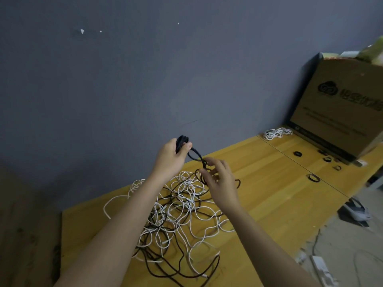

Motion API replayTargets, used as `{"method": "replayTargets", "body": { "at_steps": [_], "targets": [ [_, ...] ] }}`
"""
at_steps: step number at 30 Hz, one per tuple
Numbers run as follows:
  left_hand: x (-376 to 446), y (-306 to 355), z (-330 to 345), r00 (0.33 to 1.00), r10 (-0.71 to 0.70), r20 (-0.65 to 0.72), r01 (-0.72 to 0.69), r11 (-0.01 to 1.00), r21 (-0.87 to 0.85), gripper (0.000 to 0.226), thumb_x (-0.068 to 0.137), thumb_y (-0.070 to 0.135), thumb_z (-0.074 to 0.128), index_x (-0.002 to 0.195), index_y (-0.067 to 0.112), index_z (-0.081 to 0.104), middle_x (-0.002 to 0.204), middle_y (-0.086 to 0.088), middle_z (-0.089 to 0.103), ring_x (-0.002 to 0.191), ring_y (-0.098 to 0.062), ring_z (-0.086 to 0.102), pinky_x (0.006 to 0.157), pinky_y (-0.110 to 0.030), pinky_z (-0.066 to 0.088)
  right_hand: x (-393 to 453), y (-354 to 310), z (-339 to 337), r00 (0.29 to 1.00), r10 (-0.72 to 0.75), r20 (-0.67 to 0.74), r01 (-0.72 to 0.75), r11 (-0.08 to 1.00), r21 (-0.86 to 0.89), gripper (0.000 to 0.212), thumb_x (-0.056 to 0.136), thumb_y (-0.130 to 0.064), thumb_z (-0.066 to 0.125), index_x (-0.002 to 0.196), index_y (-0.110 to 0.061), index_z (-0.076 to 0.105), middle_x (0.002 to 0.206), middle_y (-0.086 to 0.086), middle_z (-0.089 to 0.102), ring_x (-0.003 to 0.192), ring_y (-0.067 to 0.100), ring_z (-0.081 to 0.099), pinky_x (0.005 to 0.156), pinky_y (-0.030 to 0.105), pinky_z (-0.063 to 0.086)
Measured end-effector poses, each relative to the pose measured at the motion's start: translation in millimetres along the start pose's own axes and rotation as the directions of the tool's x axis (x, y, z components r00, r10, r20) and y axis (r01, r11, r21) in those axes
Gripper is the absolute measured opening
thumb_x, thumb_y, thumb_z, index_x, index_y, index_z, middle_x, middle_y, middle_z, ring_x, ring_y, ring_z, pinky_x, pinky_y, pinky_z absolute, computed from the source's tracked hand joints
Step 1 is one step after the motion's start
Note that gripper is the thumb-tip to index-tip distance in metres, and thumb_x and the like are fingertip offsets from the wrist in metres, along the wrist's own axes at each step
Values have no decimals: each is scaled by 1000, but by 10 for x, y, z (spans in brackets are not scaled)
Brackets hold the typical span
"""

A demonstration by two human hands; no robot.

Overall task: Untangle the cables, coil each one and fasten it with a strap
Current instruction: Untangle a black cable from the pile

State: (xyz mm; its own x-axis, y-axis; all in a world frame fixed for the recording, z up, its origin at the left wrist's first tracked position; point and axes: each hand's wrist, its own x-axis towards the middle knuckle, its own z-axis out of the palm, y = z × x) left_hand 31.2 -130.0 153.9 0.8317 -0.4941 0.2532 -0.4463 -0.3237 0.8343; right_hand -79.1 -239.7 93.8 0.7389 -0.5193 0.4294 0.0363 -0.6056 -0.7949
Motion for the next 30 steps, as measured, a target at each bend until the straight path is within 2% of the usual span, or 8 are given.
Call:
{"method": "replayTargets", "body": {
  "at_steps": [5,9,13,16,19,22,25,30],
  "targets": [
    [-42,-79,-19,999,-44,-29,45,998,41,29,98,34,48,92,7,56,72,-1,52,67,-18,51,60,-31,38,44,146,-141,972,-188,140,203,974,-104,6,94,-11,57,96,-15,60,103,-4,58,93,5,56,79,20,47],
    [73,-247,-141,972,-174,-158,177,984,2,29,99,35,47,89,7,50,70,-2,49,64,-22,49,57,-32,35,-25,173,-329,985,24,173,-39,996,82,20,97,-7,50,91,-26,54,95,0,65,73,-1,57,64,11,44],
    [142,-435,-228,943,-259,-209,263,965,-8,29,99,33,48,88,6,48,71,-3,48,64,-22,48,53,-31,33,-87,345,-401,977,212,10,-205,931,301,22,97,3,45,87,-16,52,88,5,63,82,8,69,81,24,55],
    [182,-564,-332,890,-340,-303,328,940,-93,31,99,31,48,95,1,54,84,-15,59,82,-33,58,69,-38,43,-57,527,-540,873,454,-179,-322,812,487,21,100,0,39,86,-14,48,87,9,57,70,6,68,70,20,57],
    [228,-731,-635,773,-446,-451,402,894,-197,41,102,29,43,109,-10,55,109,-32,60,101,-42,59,82,-48,45,-72,796,-842,670,668,-324,-388,687,614,17,104,-5,29,92,-11,39,85,10,52,76,20,62,82,38,57],
    [234,-767,-800,788,-453,-416,439,888,-137,44,103,30,40,113,-11,52,111,-33,57,101,-43,57,83,-50,44,-99,879,-950,721,643,-256,-448,716,535,8,104,-7,27,104,-9,34,86,12,58,79,27,59,75,37,53],
    [201,-592,-631,851,-403,-337,402,913,-76,34,103,29,39,100,-2,50,93,-21,55,87,-31,54,69,-39,39,-30,759,-739,775,605,-184,-480,753,450,15,103,-9,37,91,-16,43,87,7,62,83,23,59,72,27,49],
    [123,-452,-356,911,-359,-202,340,932,-124,29,103,30,39,92,6,50,73,-2,49,71,-21,50,60,-30,36,63,664,-466,881,459,-117,-472,873,-128,4,92,-25,62,88,-26,62,94,1,48,96,18,40,82,28,31]
  ]
}}
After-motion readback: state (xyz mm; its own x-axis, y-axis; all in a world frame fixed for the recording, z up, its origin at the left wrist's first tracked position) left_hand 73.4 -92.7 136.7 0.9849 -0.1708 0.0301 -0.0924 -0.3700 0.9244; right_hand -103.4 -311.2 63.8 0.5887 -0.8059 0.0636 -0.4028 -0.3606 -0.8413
